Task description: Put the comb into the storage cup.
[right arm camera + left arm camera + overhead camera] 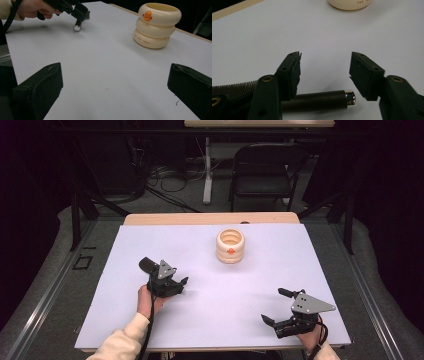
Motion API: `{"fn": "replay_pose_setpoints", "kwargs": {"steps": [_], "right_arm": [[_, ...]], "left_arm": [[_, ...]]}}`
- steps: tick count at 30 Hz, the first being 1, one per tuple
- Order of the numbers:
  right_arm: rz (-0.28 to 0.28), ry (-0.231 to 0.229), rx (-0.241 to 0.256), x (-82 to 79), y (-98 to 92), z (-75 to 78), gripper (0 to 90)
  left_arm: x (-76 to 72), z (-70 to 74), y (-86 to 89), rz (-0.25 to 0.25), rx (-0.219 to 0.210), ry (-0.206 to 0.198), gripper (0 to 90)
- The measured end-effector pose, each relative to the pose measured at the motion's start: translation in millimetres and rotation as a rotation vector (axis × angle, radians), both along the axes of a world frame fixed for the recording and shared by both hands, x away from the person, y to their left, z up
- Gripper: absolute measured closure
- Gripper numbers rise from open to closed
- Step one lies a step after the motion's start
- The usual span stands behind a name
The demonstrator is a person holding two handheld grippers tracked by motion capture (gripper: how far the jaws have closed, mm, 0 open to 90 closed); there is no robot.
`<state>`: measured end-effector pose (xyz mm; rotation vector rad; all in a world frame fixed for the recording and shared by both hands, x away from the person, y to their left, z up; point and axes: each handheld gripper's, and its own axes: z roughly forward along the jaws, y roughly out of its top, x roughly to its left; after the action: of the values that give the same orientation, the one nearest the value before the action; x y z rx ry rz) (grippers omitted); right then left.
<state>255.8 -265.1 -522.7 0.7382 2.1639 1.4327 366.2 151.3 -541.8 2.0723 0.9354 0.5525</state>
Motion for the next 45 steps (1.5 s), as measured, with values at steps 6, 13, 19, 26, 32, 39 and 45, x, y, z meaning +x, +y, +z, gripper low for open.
{"fn": "replay_pose_setpoints", "kwargs": {"steps": [6, 13, 19, 26, 32, 39, 45], "right_arm": [[0.0, -0.001, 0.002, 0.1, 0.1, -0.1, 0.0], [0.001, 0.0, -0.002, 0.0, 0.1, 0.0, 0.0], [0.001, 0.0, -0.004, 0.0, 0.0, 0.1, 0.0], [0.001, 0.0, -0.004, -0.4, 0.0, 0.3, 0.0], [0.0, 0.0, -0.006, -0.7, -0.2, 0.4, 0.0], [0.0, -0.003, -0.005, -1.1, -0.2, 0.7, 0.0], [0.001, -0.003, -0.005, -1.0, -0.3, 0.7, 0.0]], "left_arm": [[3.1, -3.8, -0.8, -0.017, -0.011, 0.05, 72.2], [5.3, -6.4, -2.0, -0.046, -0.015, 0.085, 89.2], [6.3, -9.2, -5.1, -0.059, -0.005, 0.111, 90.0], [6.2, -10.4, -4.3, -0.077, -0.004, 0.14, 90.0], [4.5, -10.6, -2.4, -0.078, 0.007, 0.157, 90.0], [0.4, -10.0, -1.2, -0.074, 0.021, 0.181, 90.0], [-1.3, -8.2, 2.5, -0.076, 0.032, 0.185, 90.0]]}}
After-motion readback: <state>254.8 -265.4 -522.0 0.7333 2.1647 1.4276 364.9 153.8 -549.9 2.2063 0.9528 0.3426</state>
